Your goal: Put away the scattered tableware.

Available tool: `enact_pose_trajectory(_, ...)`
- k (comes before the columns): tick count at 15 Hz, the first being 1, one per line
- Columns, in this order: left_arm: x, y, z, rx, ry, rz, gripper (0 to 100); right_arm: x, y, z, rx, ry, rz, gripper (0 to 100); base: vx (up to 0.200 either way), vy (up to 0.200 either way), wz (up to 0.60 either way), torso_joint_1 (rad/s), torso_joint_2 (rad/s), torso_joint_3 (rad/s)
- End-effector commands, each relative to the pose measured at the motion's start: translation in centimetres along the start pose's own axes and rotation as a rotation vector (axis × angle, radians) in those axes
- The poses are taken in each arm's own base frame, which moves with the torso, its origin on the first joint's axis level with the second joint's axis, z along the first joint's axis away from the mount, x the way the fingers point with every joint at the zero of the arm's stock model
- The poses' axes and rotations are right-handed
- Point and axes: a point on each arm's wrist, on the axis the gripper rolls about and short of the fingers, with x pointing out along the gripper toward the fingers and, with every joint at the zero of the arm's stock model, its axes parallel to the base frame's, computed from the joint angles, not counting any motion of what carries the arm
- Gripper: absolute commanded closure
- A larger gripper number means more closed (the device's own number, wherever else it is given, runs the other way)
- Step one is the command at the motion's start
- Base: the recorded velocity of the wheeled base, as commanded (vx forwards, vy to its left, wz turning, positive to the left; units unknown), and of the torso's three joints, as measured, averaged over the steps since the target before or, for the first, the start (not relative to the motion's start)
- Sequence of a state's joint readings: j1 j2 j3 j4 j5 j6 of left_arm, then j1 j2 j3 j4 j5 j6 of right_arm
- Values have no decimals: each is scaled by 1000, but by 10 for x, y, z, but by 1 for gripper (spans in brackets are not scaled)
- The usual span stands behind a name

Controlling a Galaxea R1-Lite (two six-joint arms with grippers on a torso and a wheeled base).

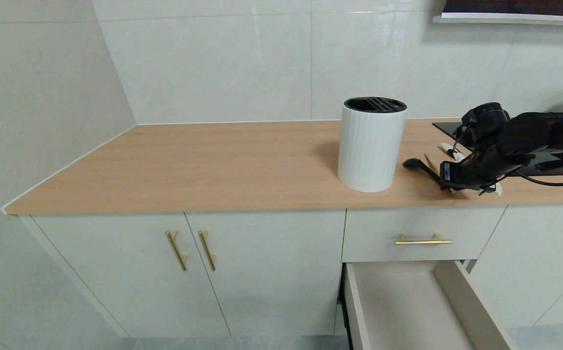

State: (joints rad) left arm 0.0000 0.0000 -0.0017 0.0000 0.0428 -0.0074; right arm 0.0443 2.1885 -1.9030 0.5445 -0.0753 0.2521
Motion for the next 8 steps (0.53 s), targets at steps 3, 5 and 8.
enact_pose_trajectory(3,0,0,0,0,0,0,0,-75,-12,6,36,-101,17,100,0,0,0,0,0,0)
enact_pose_trajectory(5,0,0,0,0,0,0,0,-121,-17,-5,35,-141,33,100,0,0,0,0,0,0)
enact_pose_trajectory(8,0,0,0,0,0,0,0,-203,-25,-55,2,-168,165,100,0,0,0,0,0,0)
